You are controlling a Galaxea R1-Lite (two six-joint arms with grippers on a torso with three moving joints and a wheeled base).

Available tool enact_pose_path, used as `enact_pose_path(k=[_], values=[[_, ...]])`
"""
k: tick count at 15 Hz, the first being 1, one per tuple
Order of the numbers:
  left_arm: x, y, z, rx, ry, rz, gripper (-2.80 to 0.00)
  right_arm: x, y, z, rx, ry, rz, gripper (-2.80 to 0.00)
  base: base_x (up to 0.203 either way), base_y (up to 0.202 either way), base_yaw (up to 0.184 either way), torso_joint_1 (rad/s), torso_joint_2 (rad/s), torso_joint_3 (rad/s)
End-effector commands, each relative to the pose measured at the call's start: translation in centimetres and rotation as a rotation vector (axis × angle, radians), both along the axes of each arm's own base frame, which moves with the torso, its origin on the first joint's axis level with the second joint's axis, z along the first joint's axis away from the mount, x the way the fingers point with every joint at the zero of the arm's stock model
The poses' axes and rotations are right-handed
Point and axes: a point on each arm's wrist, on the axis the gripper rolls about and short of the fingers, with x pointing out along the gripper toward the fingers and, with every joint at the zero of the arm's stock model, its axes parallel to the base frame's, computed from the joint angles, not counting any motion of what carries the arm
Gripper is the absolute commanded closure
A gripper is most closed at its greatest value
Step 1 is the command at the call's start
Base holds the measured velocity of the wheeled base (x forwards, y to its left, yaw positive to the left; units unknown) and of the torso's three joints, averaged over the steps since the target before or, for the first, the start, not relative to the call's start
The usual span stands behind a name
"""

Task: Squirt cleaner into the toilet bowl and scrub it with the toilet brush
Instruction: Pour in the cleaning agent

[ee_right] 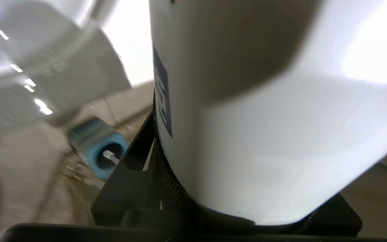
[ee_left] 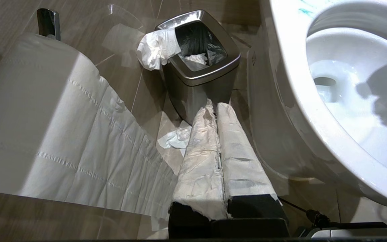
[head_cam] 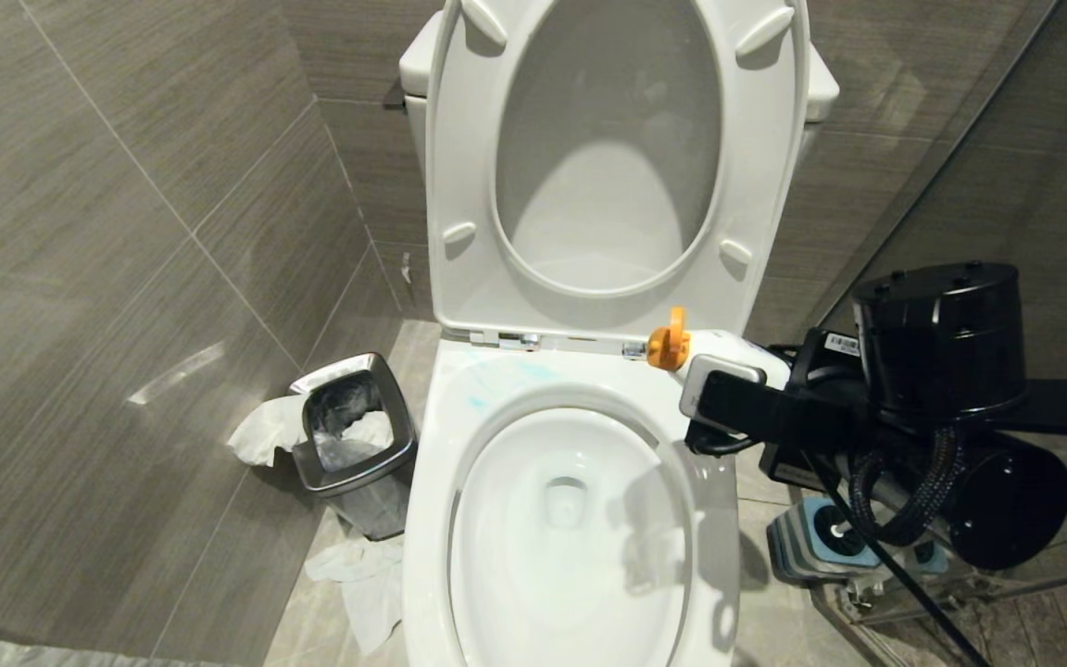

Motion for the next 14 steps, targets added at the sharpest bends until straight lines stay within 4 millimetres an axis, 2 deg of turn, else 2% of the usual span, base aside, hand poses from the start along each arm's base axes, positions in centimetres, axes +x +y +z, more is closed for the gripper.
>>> enact_pose_path(k=[1,4,10,14], values=[[0.0,0.0,0.0,0.000,0.002,0.000,0.00,0.3,0.2,0.0,-0.134,-0.010,-0.007,0.00,0.000,0.000,0.000,0.000,0.00,0.000],[0.0,0.0,0.0,0.000,0.002,0.000,0.00,1.2,0.8,-0.2,-0.233,-0.006,0.002,0.00,0.000,0.000,0.000,0.000,0.00,0.000],[0.0,0.0,0.0,0.000,0.002,0.000,0.00,3.4,2.3,1.9,-0.505,-0.061,0.043,0.00,0.000,0.000,0.000,0.000,0.00,0.000],[0.0,0.0,0.0,0.000,0.002,0.000,0.00,4.2,2.8,2.5,-0.672,-0.073,0.082,0.00,0.000,0.000,0.000,0.000,0.00,0.000]])
